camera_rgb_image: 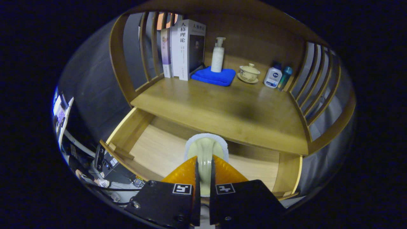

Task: Pull open the drawer, take out the items inside it, and place them on the countertop above the cabinet.

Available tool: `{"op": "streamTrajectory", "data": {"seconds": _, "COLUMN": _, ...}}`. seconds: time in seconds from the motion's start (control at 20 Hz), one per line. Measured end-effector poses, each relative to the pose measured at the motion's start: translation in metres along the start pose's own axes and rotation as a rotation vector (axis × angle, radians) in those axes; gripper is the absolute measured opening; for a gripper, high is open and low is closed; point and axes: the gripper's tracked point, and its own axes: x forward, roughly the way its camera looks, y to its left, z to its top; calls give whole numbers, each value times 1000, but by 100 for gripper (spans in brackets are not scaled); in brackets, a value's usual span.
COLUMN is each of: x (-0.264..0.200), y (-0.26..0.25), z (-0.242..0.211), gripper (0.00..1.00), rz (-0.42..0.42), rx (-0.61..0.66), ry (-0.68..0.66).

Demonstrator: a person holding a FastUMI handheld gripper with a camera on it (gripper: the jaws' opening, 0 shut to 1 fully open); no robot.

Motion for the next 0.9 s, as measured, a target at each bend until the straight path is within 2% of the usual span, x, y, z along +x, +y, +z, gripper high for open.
{"op": "streamTrajectory", "data": {"seconds": 0.25, "x": 1, "y": -14, "z": 41, "gripper": 14, "rz": -21, "rx": 56, "ry": -53}}
{"op": "streamTrajectory", "data": {"seconds": 0.55, "x": 30, "y": -26, "z": 93, "gripper": 14, "rz": -32, "rx": 132, "ry": -71}}
{"op": "streamTrajectory", "data": {"seconds": 0.9, "x": 65, "y": -38, "z": 107, "gripper": 14, "rz": -37, "rx": 263, "ry": -52}}
